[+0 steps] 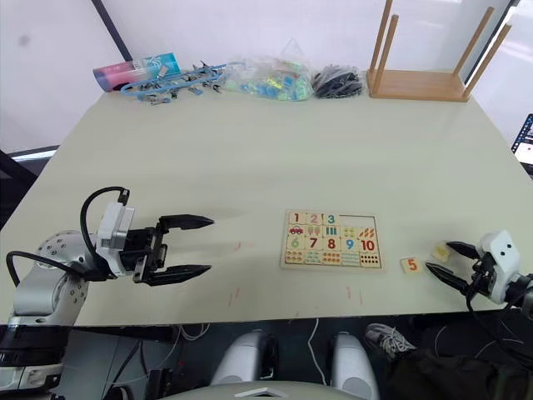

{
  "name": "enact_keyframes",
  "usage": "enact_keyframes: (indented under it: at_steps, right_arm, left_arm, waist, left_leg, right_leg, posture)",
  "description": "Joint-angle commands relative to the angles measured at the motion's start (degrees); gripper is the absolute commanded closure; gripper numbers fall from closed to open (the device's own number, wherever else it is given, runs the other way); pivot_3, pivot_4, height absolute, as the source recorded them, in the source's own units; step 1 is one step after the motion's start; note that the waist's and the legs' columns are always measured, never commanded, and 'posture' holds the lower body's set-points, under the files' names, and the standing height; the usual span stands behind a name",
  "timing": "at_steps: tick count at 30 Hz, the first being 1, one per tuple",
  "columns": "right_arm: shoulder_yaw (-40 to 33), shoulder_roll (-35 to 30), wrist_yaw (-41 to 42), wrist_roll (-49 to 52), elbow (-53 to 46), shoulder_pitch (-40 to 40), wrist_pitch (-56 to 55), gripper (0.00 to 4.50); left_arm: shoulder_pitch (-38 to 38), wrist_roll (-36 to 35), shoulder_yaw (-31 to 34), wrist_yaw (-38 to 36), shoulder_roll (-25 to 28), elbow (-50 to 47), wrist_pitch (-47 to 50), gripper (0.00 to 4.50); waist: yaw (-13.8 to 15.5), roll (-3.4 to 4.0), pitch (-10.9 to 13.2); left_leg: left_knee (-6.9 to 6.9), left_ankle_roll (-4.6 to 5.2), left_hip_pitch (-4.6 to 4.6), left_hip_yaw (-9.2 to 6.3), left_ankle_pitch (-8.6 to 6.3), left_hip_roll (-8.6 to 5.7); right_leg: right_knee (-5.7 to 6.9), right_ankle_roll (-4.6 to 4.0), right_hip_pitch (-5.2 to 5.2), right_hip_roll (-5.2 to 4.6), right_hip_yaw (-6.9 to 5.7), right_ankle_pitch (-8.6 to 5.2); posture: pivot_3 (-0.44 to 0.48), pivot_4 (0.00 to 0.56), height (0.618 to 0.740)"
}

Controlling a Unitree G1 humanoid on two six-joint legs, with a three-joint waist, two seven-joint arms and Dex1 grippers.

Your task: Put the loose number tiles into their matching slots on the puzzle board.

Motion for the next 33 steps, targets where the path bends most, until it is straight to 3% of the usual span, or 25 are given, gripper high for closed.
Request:
enact_keyframes:
  at_steps: [1,3,9,13,19,24,33]
  right_arm:
    - [-0.2,-1.0,0.5,0.4,-1.1,0.1,0.7,2.08]
    - [-0.3,-1.0,0.3,0.3,-1.2,0.2,0.6,2.99]
    - [-1.0,-0.8,-0.9,0.1,-2.1,0.5,0.1,3.01]
    - [-1.9,0.0,-4.1,1.7,-8.6,1.3,3.9,3.01]
    - [-2.7,1.4,-14.2,3.5,-21.6,2.6,15.2,3.01]
    - [-1.4,3.4,-25.5,5.0,-34.1,2.3,30.8,3.01]
    - [0.8,10.1,-43.5,4.1,-43.0,-5.1,51.3,3.01]
  left_arm:
    - [-0.3,-1.2,0.1,-0.6,0.2,-1.3,-0.1,0.0]
    - [-0.1,-1.2,0.2,-0.7,0.2,-1.2,-0.3,0.0]
    - [0.4,-1.2,0.5,-0.8,-0.1,-1.2,-0.7,0.0]
    - [0.6,-1.2,0.6,-0.8,-0.4,-0.9,-1.2,0.0]
    - [0.8,-0.9,0.6,-1.2,-1.0,0.4,-2.4,0.0]
    - [0.1,-0.6,0.4,-2.3,-1.8,2.5,-4.0,0.0]
    - [-3.1,0.3,-0.6,-6.1,-2.2,7.2,-7.9,0.0]
  waist:
    - [0.0,0.0,0.0]
    - [0.0,0.0,0.0]
    - [0.0,-0.01,0.0]
    - [0.0,0.01,0.0]
    - [0.0,0.01,0.0]
    - [0.1,-0.01,0.0]
    - [0.1,-0.01,0.0]
  left_leg:
    - [0.0,0.0,0.0,0.0,0.0,0.0]
    - [0.0,0.0,0.0,0.01,0.0,-0.01]
    - [0.0,0.0,0.0,0.0,0.0,-0.01]
    - [0.0,0.0,0.0,0.01,0.0,0.0]
    - [0.0,-0.01,0.0,0.0,0.0,0.04]
    - [0.0,0.0,-0.07,-0.02,0.0,0.05]
    - [0.0,0.0,-0.13,-0.05,0.0,0.05]
  right_leg:
    - [0.0,0.0,0.0,0.0,0.0,0.0]
    - [0.0,0.0,0.0,0.0,0.0,0.0]
    - [0.0,0.0,0.0,0.01,0.0,0.0]
    - [0.0,0.0,0.0,0.0,0.0,0.0]
    - [0.01,0.0,-0.01,-0.01,0.01,0.0]
    - [0.0,0.0,-0.05,-0.05,0.0,0.0]
    - [0.0,-0.01,-0.11,-0.05,-0.03,0.0]
  posture:
    - [0.0,0.15,0.738]
    - [0.0,0.15,0.738]
    - [0.0,0.15,0.738]
    - [0.0,0.15,0.738]
    - [0.0,0.15,0.738]
    - [0.0,0.15,0.738]
    - [0.0,0.15,0.738]
